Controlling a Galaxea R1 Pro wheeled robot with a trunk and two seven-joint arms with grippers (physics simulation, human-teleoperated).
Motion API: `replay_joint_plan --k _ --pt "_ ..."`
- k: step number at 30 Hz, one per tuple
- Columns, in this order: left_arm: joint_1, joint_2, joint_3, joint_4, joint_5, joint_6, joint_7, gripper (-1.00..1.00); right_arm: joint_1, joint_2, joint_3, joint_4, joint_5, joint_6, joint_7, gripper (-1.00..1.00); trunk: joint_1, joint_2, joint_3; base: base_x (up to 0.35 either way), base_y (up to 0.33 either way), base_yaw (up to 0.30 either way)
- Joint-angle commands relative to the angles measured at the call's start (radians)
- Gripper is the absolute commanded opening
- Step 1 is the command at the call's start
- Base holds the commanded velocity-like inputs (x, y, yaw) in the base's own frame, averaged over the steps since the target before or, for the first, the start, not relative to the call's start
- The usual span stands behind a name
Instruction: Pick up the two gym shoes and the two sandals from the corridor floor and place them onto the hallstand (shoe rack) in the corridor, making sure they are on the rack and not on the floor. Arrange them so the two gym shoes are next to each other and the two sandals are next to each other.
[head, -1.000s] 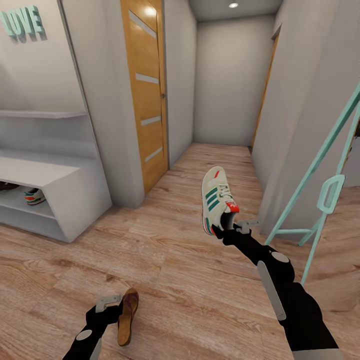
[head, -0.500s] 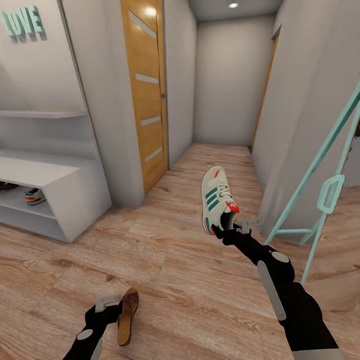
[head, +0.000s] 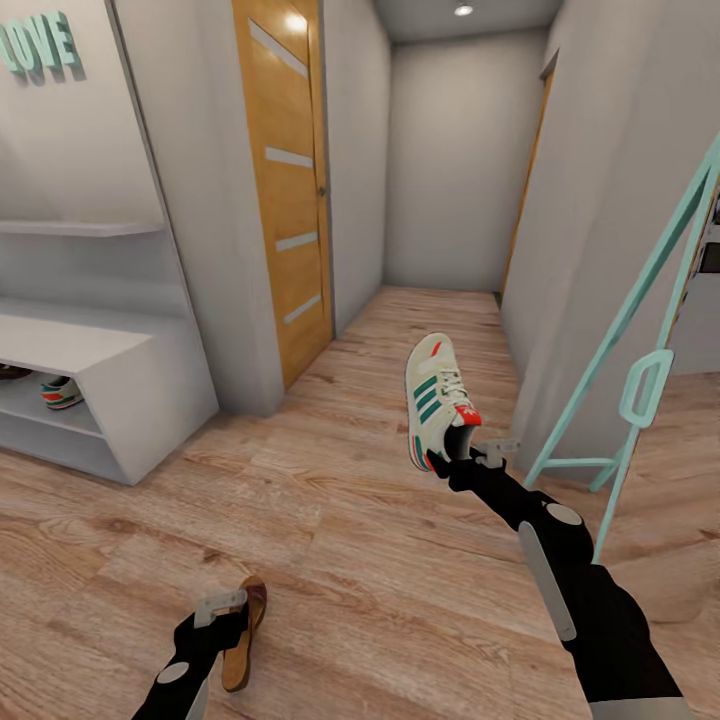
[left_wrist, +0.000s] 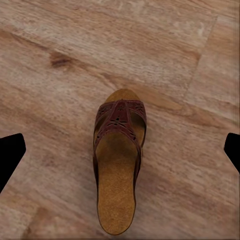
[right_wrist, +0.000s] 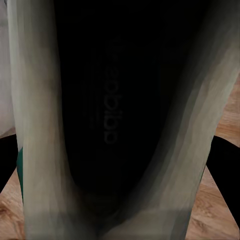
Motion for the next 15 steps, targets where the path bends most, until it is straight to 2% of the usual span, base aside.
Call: replay_joint_plan --k 1,5,9,15 --pt "0.000 -0.001 0.005 -0.001 -0.010 -0.003 0.000 1.00 0.000 -0.001 0.000 -0.001 -0.007 0.006 -0.001 -1.00 0.000 0.000 -0.001 0.000 -0.006 0.000" --pt "0.001 -0.002 0.005 -0.005 -0.010 -0.003 -0.002 1.00 0.000 -0.005 -0.007 -0.001 -0.008 0.006 -0.001 -1.00 0.000 0.000 -0.001 0.000 -0.003 0.000" --pt "0.001 -0.002 0.005 -0.006 -0.009 -0.003 0.000 1.00 0.000 -0.009 -0.032 -0.001 -0.009 0.006 -0.001 -1.00 0.000 0.000 -0.001 0.000 -0.001 0.000" --pt "0.000 -0.004 0.005 -0.006 -0.009 -0.003 0.000 1.00 0.000 -0.011 -0.040 -0.002 -0.010 0.006 -0.001 -1.00 0.000 0.000 -0.004 0.000 0.000 0.000"
